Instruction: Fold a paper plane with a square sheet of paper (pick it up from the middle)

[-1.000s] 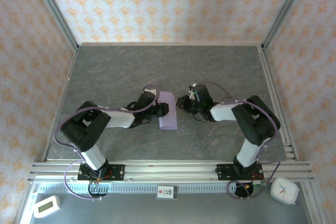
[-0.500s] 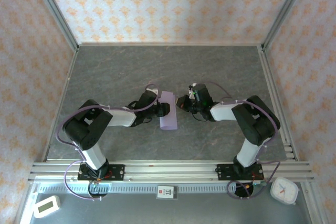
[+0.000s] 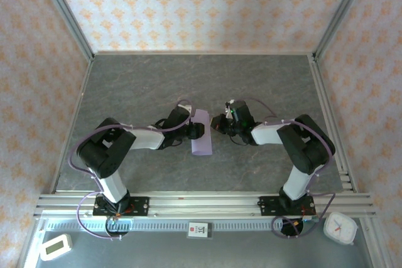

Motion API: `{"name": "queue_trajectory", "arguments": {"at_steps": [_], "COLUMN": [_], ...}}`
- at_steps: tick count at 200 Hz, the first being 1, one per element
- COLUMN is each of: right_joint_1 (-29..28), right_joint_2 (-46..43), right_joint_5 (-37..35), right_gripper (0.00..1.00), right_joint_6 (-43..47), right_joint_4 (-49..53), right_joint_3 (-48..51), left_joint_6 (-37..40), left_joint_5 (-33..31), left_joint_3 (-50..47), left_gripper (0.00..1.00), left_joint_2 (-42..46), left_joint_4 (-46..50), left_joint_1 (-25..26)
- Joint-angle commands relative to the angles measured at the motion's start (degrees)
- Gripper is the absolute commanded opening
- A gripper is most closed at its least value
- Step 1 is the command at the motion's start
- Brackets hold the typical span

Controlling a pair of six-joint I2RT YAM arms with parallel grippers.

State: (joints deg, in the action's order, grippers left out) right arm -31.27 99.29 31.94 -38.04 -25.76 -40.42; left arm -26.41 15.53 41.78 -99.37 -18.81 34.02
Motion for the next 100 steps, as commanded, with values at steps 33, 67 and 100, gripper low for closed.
{"name": "queue_trajectory", "arguments": {"at_steps": [33, 67, 100], "right_joint_1": [-0.9, -1.0, -1.0], "right_joint_2": [1.1, 1.9, 1.9], "right_joint_5": [0.5, 0.5, -0.8], "right_gripper": [0.02, 0.02, 0.02], "right_joint_6": [0.8, 0.3, -0.4], "right_joint_4": [-0.3, -0.9, -1.0], "right_joint_3": [-2.0, -2.1, -2.0], "left_joint_6": [2.5, 3.8, 4.3], "left_joint_5": [1.4, 1.8, 2.1], "left_joint_3": [1.7, 2.5, 2.7], "left_gripper": [0.56, 0.56, 0.56], "left_joint_2": [-2.8, -3.8, -4.8], "left_joint_4": [1.5, 2.5, 2.6], "left_joint_1": [0.5, 0.9, 1.0]}}
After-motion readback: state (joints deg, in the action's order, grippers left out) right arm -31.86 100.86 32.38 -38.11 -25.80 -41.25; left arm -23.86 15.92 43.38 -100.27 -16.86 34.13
